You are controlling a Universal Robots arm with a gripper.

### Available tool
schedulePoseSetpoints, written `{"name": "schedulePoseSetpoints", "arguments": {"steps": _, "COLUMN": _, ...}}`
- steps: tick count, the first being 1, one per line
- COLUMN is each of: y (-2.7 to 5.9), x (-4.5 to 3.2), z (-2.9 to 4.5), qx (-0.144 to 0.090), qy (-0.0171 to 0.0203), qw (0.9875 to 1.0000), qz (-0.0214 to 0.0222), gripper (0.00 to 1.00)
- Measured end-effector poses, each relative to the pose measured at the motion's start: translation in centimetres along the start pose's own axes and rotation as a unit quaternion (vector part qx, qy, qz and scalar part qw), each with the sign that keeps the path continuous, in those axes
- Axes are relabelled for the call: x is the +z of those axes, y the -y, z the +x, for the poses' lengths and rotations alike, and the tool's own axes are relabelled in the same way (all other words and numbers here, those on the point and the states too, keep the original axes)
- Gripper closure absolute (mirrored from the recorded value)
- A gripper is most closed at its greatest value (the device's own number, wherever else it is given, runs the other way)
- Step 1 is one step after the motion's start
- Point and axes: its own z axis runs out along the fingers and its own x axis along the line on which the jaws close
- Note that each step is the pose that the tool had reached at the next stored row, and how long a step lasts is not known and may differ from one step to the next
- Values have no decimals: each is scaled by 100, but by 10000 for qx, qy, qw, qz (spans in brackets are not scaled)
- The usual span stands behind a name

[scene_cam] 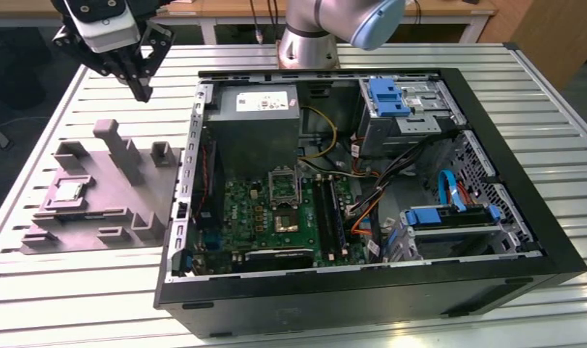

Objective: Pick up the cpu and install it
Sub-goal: 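Reach for the cpu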

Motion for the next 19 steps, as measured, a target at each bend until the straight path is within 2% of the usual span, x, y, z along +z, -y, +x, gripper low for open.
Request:
{"name": "schedulePoseSetpoints", "arguments": {"steps": 11, "y": 11, "x": 3, "z": 138, "qx": 0, "qy": 0, "qw": 10000, "qz": -1, "gripper": 89}}
{"name": "schedulePoseSetpoints", "arguments": {"steps": 19, "y": 16, "x": 5, "z": 203, "qx": 0, "qy": -1, "qw": 10000, "qz": -10, "gripper": 89}}
